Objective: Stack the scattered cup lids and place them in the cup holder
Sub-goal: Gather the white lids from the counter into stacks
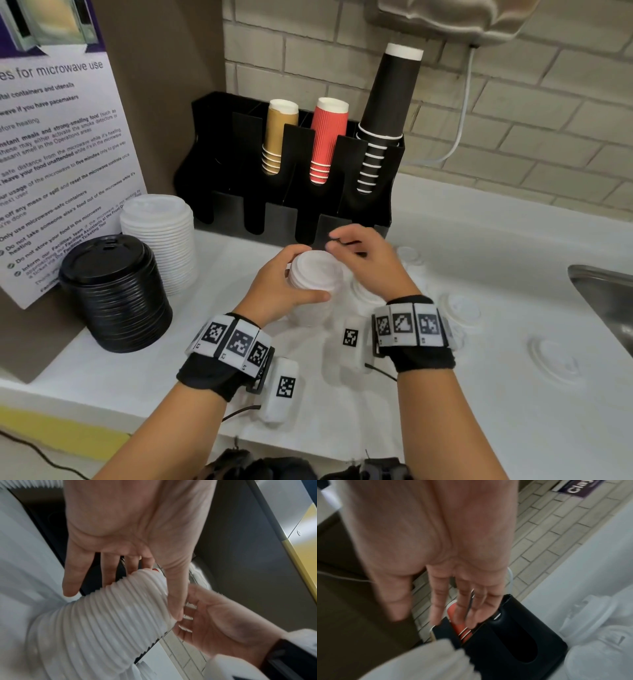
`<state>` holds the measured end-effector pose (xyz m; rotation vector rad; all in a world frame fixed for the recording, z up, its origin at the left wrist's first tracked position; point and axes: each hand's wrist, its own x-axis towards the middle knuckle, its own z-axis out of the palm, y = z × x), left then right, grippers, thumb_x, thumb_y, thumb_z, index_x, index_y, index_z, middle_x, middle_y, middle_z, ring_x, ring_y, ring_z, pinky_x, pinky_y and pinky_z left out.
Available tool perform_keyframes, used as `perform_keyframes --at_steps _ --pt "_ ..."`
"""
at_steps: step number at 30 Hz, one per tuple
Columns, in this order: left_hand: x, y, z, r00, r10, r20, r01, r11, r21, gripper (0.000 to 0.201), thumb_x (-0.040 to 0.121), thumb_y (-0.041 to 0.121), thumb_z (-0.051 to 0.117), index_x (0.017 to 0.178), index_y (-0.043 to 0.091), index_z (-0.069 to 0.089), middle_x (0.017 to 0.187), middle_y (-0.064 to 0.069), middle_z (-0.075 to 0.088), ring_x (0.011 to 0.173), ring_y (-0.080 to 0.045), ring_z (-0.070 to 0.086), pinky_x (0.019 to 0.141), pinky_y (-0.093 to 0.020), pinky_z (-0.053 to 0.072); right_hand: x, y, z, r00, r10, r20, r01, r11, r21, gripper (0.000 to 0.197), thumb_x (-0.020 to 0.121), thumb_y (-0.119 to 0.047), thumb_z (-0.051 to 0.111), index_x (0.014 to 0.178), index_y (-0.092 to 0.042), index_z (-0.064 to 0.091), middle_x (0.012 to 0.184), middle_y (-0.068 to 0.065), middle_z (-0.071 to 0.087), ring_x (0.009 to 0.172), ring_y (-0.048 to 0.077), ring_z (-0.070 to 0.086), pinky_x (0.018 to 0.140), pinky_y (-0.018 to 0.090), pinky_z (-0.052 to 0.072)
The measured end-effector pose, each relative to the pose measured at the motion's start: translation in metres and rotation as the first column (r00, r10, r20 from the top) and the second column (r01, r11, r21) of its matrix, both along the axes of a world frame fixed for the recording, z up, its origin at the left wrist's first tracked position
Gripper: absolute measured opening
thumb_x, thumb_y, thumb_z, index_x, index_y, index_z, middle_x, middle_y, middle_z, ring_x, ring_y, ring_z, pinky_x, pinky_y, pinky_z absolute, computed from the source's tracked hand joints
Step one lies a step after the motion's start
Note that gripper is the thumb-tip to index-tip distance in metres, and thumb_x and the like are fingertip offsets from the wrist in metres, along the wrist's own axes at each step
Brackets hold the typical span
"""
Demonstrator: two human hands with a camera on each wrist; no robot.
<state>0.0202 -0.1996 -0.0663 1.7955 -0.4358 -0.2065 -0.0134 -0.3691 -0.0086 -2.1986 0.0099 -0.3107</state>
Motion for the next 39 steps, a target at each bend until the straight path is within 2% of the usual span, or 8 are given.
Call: perform_keyframes --at_steps 3,7,9,15,23,31,35,39 --pt "0.0 -0.001 -0.001 1.0 -0.006 -0.012 0.006 1.0 0.018 0.069 0.066 0.02 0.089 0.125 0.026 0.053 0.122 0.01 0.057 0.111 -0.006 0.05 0.081 -0.011 0.039 0.014 -0.026 -0.001 0.97 -0.175 -0.17 0.144 0.973 -0.179 0.022 0.097 -0.02 0.049 0.106 -0.01 0.066 0.104 0.001 0.063 0.102 0.018 0.058 0.083 0.022 0.04" --pt "-0.001 -0.001 0.0 1.0 -0.006 -0.019 0.006 1.0 0.023 0.069 0.067 0.02 0.088 0.126 0.025 0.053 0.123 0.009 0.057 0.112 -0.011 0.05 0.082 -0.014 0.041 0.024 -0.043 -0.017 0.821 -0.284 -0.496 -0.032 0.843 -0.536 0.032 0.094 -0.025 0.05 0.109 0.0 0.062 0.116 0.015 0.062 0.099 0.026 0.057 0.079 0.028 0.042" --pt "-0.001 -0.001 0.0 1.0 -0.008 -0.02 0.009 1.0 0.027 0.069 0.067 0.02 0.088 0.126 0.025 0.052 0.123 0.009 0.057 0.112 -0.01 0.05 0.082 -0.014 0.041 0.023 -0.042 -0.023 0.779 -0.337 -0.529 -0.034 0.82 -0.571 0.038 0.088 -0.031 0.058 0.111 0.0 0.06 0.116 0.014 0.061 0.098 0.024 0.056 0.078 0.028 0.042" --pt "0.001 0.0 0.0 1.0 -0.009 -0.023 0.009 1.0 0.018 0.069 0.066 0.019 0.089 0.124 0.025 0.053 0.118 0.014 0.056 0.104 0.001 0.049 0.079 -0.011 0.04 0.022 -0.026 -0.038 0.75 -0.406 -0.522 -0.056 0.748 -0.661 0.06 0.084 -0.039 0.063 0.132 -0.005 0.049 0.137 0.015 0.036 0.129 0.033 0.033 0.099 0.039 0.04" --pt "0.005 0.001 0.002 0.999 -0.035 -0.018 0.035 0.999 0.04 0.069 0.066 0.021 0.089 0.123 0.027 0.052 0.112 0.02 0.053 0.099 0.007 0.047 0.076 -0.009 0.037 0.019 -0.015 -0.033 0.799 -0.351 -0.488 -0.034 0.784 -0.62 0.041 0.087 -0.015 0.06 0.126 -0.009 0.05 0.129 0.015 0.045 0.114 0.033 0.053 0.098 0.04 0.046" --pt "0.006 0.0 0.0 1.0 -0.019 -0.005 0.02 0.998 0.054 0.066 0.066 0.024 0.089 0.119 0.034 0.05 0.106 0.025 0.052 0.093 0.015 0.047 0.069 -0.001 0.039 0.002 -0.036 -0.011 0.902 -0.29 -0.321 0.215 0.944 -0.251 0.031 0.089 -0.028 0.059 0.117 -0.018 0.051 0.123 0.008 0.045 0.099 0.019 0.049 0.082 0.027 0.039" --pt "0.007 -0.001 -0.001 1.0 -0.006 -0.029 0.007 0.999 0.044 0.095 0.063 0.026 0.091 0.14 0.03 0.036 0.116 0.018 0.05 0.103 -0.003 0.048 0.085 -0.017 0.037 -0.009 -0.018 0.003 0.986 -0.15 -0.069 0.151 0.988 0.019 0.011 0.088 -0.028 0.063 0.098 -0.032 0.061 0.103 -0.012 0.059 0.089 -0.002 0.054 0.073 0.009 0.038" --pt "0.008 -0.003 -0.001 0.999 -0.007 -0.035 0.009 0.999 0.037 0.112 0.059 0.026 0.092 0.147 0.031 0.022 0.109 0.027 0.049 0.095 0.013 0.048 0.074 -0.009 0.036 -0.01 0.008 0.002 0.999 -0.032 -0.015 0.031 0.998 -0.048 0.017 0.084 -0.027 0.07 0.101 -0.026 0.069 0.11 -0.005 0.06 0.101 0.006 0.056 0.089 0.021 0.043"
